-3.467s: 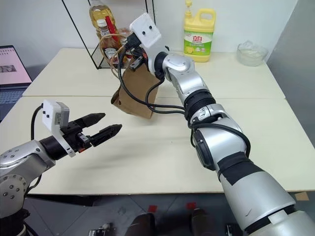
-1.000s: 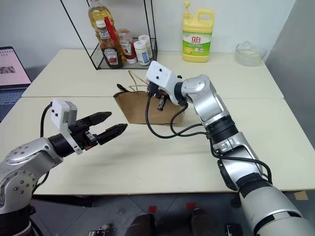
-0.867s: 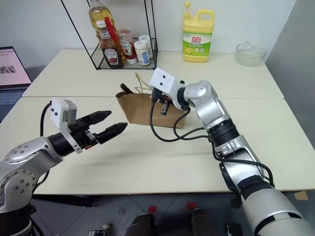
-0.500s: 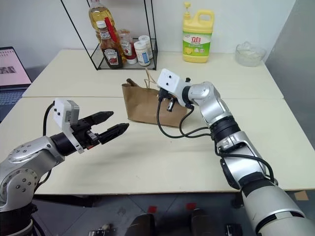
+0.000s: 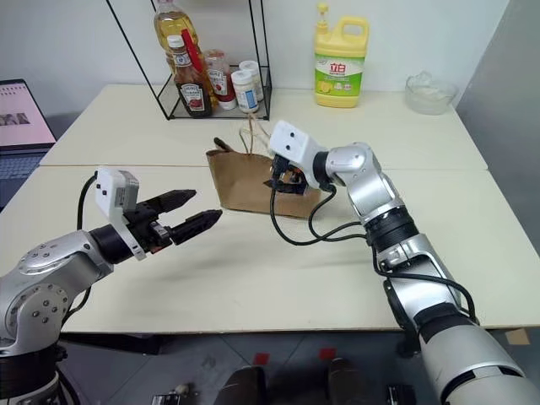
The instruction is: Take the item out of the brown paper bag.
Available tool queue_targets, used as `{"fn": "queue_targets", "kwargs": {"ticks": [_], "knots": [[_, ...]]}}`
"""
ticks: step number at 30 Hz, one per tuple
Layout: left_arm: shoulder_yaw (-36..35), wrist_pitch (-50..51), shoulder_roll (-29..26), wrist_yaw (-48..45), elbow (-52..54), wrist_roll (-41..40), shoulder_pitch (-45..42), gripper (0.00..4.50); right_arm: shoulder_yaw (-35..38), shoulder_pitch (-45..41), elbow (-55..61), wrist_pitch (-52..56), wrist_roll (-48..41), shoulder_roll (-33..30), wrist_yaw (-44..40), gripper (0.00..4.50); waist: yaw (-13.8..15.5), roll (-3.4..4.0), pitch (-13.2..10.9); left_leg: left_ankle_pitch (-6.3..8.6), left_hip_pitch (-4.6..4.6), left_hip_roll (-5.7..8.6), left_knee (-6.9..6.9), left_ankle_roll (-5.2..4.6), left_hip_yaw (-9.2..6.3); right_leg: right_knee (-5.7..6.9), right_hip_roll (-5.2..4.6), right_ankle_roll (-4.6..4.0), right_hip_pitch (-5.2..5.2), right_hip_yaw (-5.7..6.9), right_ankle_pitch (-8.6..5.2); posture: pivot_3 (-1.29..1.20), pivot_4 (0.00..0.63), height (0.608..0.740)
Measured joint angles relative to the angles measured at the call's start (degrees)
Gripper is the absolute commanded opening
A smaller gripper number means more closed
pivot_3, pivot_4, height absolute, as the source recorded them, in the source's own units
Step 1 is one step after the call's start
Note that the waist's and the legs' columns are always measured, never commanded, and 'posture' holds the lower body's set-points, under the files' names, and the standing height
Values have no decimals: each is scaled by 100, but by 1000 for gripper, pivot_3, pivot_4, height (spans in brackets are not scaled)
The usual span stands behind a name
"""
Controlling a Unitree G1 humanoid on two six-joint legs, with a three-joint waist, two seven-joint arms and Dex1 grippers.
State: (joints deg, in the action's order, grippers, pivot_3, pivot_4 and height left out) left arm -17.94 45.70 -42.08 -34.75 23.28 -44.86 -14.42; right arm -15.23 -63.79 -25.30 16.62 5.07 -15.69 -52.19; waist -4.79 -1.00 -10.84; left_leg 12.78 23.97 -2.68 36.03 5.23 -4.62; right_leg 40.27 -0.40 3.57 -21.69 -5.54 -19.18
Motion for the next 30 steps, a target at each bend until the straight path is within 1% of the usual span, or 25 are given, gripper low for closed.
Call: {"fn": "queue_targets", "kwargs": {"ticks": [8, 13, 15, 17, 19, 21, 22, 24, 27, 30], "knots": [[149, -57, -185, -381, -426, 217, -329, 4500, 405, 525, 1714, 1046, -476, -670, -42, 4469, 18, 0, 0, 1, 1, 0, 0, -1, -1, -5, 0, 0, 1, 0, 0, 0, 150, 740], [342, -328, -576, -873, -992, 554, -787, 4500, 426, 1239, 2758, 1526, -621, -1468, -205, 4469, 45, 0, 0, 1, 1, 0, -1, -2, 0, -16, 1, 0, 4, 1, 0, 0, 150, 740], [502, -489, -689, -1125, -1381, 736, -1147, 4500, 530, 1606, 3190, 1861, -728, -1716, -239, 4469, 60, 0, 0, 1, 3, 0, -2, -2, -2, -17, 4, 0, 4, 3, 0, 0, 150, 740], [675, -772, -816, -1402, -1948, 1006, -1647, 4500, 685, 1988, 3689, 2271, -902, -1799, -160, 4469, 81, 0, 0, 0, 3, 0, -2, -3, -2, -19, 5, 0, 4, 2, 0, 0, 150, 740], [855, -1083, -811, -1561, -2415, 1278, -2086, 4500, 916, 2217, 4032, 2678, -1038, -1695, 113, 4469, 90, -1, 0, 0, 3, 0, -1, -3, 0, -18, 6, 0, 4, 0, -1, 0, 150, 740], [1159, -1566, -663, -1597, -3205, 1736, -2773, 4500, 1336, 2514, 4506, 3200, -1156, -1290, 634, 4469, 134, 0, 0, -1, 3, -1, -1, -4, -5, -16, 9, 0, 4, 4, -1, 0, 150, 740], [1240, -1782, -585, -1578, -3525, 1936, -3030, 4500, 1427, 2600, 4682, 3393, -1224, -1100, 829, 4469, 138, 0, 0, -1, 4, -1, -1, -3, -3, -17, 10, 0, 1, 1, -1, 0, 150, 740], [1548, -2452, -244, -1457, -4540, 2488, -3807, 4500, 1635, 2898, 5130, 3830, -1299, -692, 1379, 4469, 170, -1, 0, -2, 7, 0, 1, -2, -6, -16, 9, 0, 3, 6, 0, 0, 150, 740], [1925, -3428, 111, -1215, -5932, 3276, -4663, 4500, 1712, 3246, 5592, 4254, -1304, -215, 2062, 4469, 195, -1, 0, -2, 16, 5, 2, -2, -4, -19, 6, 1, -3, 4, 0, 0, 150, 740], [2364, -4381, 543, -893, -7382, 4063, -5469, 4500, 1783, 3765, 6127, 4468, -1299, 118, 2580, 4469, 251, -4, 2, -3, 31, 8, 2, -1, -14, -26, 6, 0, -8, 15, 0, 0, 150, 740]]}}
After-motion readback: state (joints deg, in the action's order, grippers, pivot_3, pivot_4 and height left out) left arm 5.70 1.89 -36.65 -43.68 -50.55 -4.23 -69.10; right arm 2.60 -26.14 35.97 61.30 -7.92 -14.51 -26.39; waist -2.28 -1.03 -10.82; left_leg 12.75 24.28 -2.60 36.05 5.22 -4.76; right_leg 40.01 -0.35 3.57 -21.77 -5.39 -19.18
